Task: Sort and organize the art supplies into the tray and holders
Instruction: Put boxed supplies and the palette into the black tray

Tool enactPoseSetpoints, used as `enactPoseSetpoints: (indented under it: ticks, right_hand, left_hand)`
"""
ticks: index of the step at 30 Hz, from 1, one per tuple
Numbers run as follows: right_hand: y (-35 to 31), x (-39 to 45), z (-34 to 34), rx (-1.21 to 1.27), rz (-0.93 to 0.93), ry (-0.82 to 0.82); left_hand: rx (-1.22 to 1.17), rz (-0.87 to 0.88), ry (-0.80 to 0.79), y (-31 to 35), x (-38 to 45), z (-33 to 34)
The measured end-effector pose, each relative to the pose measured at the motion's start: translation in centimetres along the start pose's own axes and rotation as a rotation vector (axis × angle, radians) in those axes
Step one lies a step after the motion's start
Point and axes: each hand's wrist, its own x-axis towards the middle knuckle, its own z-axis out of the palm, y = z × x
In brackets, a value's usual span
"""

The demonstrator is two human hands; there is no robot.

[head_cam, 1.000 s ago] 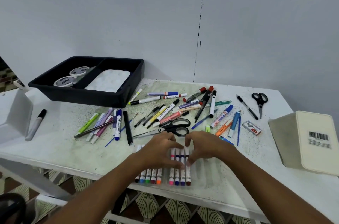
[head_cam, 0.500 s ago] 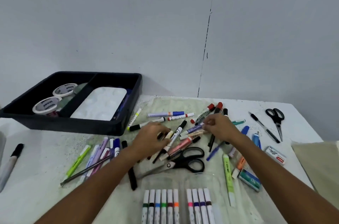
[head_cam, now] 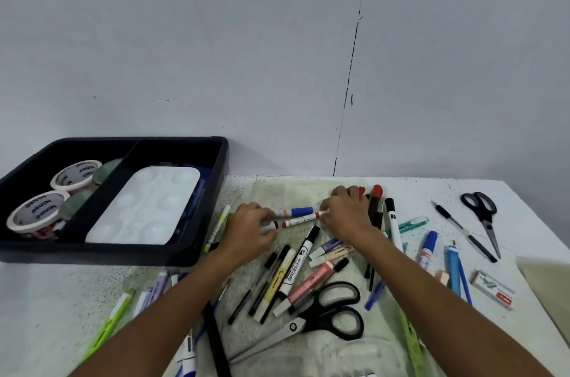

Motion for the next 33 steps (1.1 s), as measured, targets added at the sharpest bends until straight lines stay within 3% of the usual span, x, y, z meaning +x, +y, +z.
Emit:
enactPoseSetpoints:
  ticks: [4,8,10,20,23,28,33]
  right_hand:
    - [0.2,0.2,-0.8,0.109,-0.065,-0.011]
    - [0.8,-0.3,-3.9,0.683,-0.168,-0.184]
    - [1.1,-0.9,-5.2,0.857,-0.214,-0.23]
    - [-3.2,-0.9,-4.7,1.036,-0.297,-0.382]
    - [-7.0,0.8,-2.2,0.876,-0.247,-0.277]
    - [-13.7,2.5,1.3,0.268,-0.208,-0.184]
    - [-16.4,3.3,3.1,0.135,-0.156,-0.269]
  left_hand:
    - [-0.024,0.018,0.03,0.4,0.4,0.1]
    - [-0.122,0.031,-0.002,2.2,0.5,0.2]
    - [-0.225,0.02,-0.022,3.4,0.0,0.2]
    - [-0.486,-0.158,0.02,3.1,-6.2,-1.2]
    - [-0.519,-0.235,0.024,1.7,-9.0,-2.7]
    - [-0.659,-0.332,-0.01,0.1,-12.2,-4.8]
    - [-0.735,-0.364,-0.035,-1.3,-14.0,-5.7]
